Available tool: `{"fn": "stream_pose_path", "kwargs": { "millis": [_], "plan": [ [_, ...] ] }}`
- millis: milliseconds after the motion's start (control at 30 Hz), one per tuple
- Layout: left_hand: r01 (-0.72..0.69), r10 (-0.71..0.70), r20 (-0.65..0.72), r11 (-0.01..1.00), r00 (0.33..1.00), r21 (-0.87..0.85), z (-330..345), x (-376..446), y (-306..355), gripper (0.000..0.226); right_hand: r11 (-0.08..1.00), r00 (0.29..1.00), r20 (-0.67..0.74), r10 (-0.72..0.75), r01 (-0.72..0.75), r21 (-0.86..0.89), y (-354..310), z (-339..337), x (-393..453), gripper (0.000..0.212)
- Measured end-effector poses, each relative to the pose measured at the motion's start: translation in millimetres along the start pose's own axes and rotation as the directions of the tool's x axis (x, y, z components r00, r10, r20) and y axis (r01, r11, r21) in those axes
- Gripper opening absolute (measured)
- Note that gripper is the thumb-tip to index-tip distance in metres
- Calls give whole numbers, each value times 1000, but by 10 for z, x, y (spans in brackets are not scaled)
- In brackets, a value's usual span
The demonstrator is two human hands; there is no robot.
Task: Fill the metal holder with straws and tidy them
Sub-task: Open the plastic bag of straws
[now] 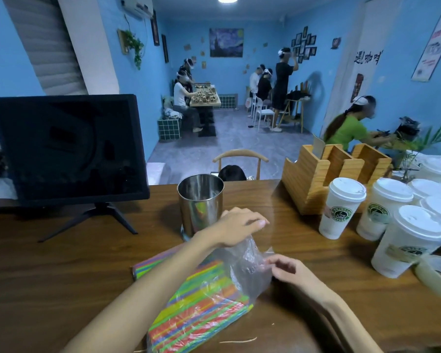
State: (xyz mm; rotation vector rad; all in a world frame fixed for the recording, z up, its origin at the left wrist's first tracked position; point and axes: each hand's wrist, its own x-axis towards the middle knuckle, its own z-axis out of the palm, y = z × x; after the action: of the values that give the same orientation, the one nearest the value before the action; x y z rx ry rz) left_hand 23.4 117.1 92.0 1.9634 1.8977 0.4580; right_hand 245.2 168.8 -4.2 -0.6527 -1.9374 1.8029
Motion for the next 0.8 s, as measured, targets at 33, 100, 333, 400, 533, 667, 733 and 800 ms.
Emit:
{"fn": "stream_pose_path", "kwargs": {
  "millis": [33,100,333,400,533,667,733,800],
  "plan": [
    [-11,-1,97,992,995,126,22,132,62,37,1000,1000,-17,-3,2,-27,6,19,-29,52],
    [-33,-64,253,932,965,360,51,306,149,45,997,1000,4,-2,3,-78,15,67,-79,21],
    [-92,-135,311,782,941,616,97,318,122,52,998,999,-33,20,-22,-50,90,-63,-374,23],
    [-77,-170,355,806,919,587,70,300,83,46,997,999,-27,35,-37,-66,111,-110,-456,25],
    [-107,-211,392,752,895,650,24,266,8,31,993,999,-39,37,-41,-115,67,-118,-456,29],
    [-97,-156,263,662,952,743,-47,244,-87,31,994,997,-62,39,-45,-98,4,-152,-468,33],
    [-75,-88,183,680,979,729,-80,170,-134,24,993,996,-88,29,-39,-115,8,-210,-488,36],
    [-34,-37,96,767,995,641,-115,40,-184,19,994,992,-128,16,-30,-110,39,-280,-476,40]
  ]
}}
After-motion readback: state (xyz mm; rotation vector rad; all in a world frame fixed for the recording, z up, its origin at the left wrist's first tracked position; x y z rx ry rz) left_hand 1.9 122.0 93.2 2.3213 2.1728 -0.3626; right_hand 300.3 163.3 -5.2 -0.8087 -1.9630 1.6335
